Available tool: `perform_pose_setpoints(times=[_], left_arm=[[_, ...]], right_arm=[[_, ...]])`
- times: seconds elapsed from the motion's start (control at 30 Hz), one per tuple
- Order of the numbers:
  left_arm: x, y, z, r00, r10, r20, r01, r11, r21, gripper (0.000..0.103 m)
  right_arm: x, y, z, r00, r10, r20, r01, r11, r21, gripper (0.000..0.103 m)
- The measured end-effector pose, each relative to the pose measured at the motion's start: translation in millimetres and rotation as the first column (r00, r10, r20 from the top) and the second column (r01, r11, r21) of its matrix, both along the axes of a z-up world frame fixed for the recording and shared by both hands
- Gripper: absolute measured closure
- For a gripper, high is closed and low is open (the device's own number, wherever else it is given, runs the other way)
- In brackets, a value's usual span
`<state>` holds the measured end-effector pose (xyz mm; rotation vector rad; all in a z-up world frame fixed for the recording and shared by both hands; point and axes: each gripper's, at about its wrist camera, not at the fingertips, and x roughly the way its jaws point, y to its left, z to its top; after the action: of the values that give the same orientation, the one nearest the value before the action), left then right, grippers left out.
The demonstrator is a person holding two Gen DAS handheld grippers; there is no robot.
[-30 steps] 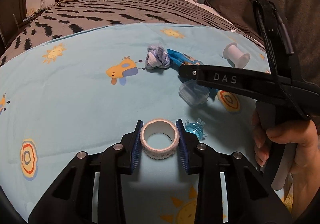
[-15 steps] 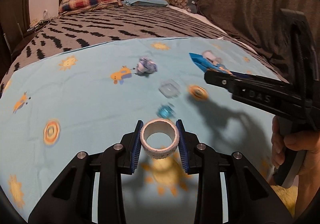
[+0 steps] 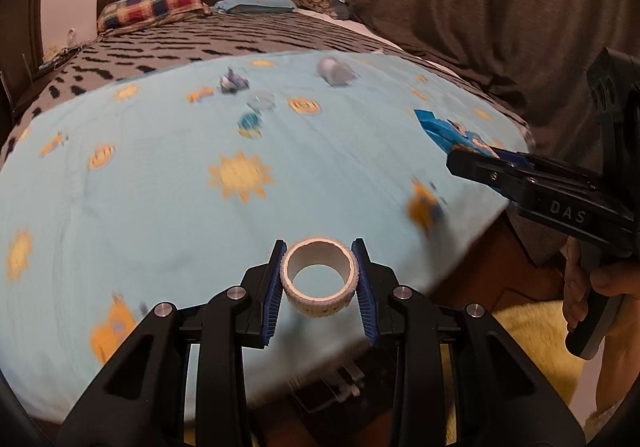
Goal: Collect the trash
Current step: 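Lower the tape roll and wipes pack into the bin and open both tools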
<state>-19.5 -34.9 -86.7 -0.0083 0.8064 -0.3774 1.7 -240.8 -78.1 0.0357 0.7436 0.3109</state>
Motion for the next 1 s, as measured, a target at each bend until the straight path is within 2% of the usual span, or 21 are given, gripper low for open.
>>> perform_pose_setpoints(times=[0.2,0.4,0.7,0.87,1.0], left_arm=[[-43.5,-10.6,-30.3,0.999,-0.026,-0.048,0.025,1.0,-0.005,0.072],[-68.0,-22.7,-71.1,0.992,-0.044,-0.116,0.045,0.999,0.009,0.072],[-72.4,-26.2,-144.3,0.965,-0.042,-0.26,0.049,0.999,0.018,0.072],[-67.1,-27.5,-177.7,0.946,-0.029,-0.324,0.047,0.998,0.05,0.072],[-58.8,-27.5,-202.1,0.925,-0.016,-0.381,0.039,0.998,0.054,0.071]], right_arm=[[-53.0,-8.7,-29.2,0.999,-0.009,-0.038,0.009,1.0,-0.01,0.06],[-75.2,-11.1,-71.8,0.991,-0.014,-0.135,0.016,1.0,0.014,0.06],[-74.7,-5.2,-153.4,0.943,-0.014,-0.332,0.028,0.999,0.037,0.06],[-67.3,-0.9,-184.9,0.914,-0.02,-0.405,0.035,0.999,0.029,0.06],[-57.6,1.2,-212.2,0.879,-0.018,-0.476,0.052,0.997,0.057,0.059]])
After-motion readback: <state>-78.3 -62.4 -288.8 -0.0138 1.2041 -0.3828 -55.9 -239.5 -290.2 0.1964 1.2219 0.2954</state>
